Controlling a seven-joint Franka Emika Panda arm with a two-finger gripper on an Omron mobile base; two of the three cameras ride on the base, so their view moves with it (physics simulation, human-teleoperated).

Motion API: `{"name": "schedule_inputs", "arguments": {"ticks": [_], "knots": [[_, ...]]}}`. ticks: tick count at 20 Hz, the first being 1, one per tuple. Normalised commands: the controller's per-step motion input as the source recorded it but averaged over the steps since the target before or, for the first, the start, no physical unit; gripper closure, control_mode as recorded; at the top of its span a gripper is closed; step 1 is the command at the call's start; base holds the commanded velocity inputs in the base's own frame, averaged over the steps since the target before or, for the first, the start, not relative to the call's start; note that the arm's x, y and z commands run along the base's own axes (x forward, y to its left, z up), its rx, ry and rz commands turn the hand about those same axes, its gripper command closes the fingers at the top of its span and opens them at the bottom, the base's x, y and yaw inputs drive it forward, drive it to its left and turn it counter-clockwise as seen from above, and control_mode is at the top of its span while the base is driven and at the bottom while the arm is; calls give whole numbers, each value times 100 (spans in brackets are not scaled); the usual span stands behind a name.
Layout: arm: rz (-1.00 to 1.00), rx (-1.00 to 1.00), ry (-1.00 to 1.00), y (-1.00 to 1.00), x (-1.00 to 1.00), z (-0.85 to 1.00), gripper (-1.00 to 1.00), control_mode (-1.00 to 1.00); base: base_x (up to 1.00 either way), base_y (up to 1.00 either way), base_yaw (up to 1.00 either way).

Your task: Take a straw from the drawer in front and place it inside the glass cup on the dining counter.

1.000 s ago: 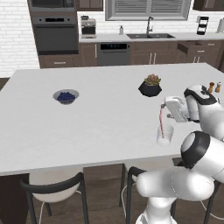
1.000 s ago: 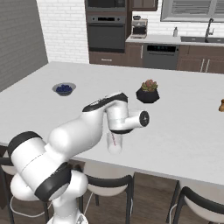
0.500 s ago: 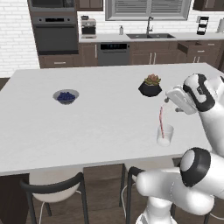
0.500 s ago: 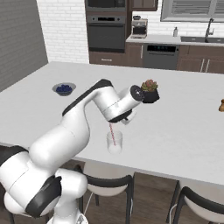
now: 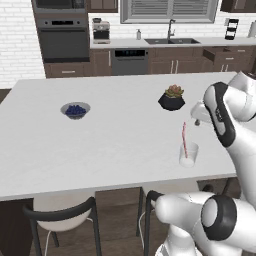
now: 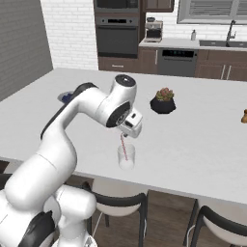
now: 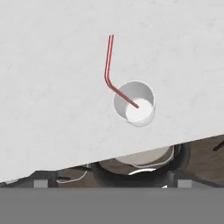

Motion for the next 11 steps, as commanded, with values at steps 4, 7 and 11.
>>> {"name": "schedule_inputs", "arguments": {"ticks": [4, 7, 11], "knots": [[0, -25, 28, 1, -67, 0, -100, -100, 0, 0, 0], [0, -17, 19, 1, -76, 0, -100, -100, 0, 0, 0], [-1, -6, 9, 0, -85, 0, -100, -100, 0, 0, 0]]}}
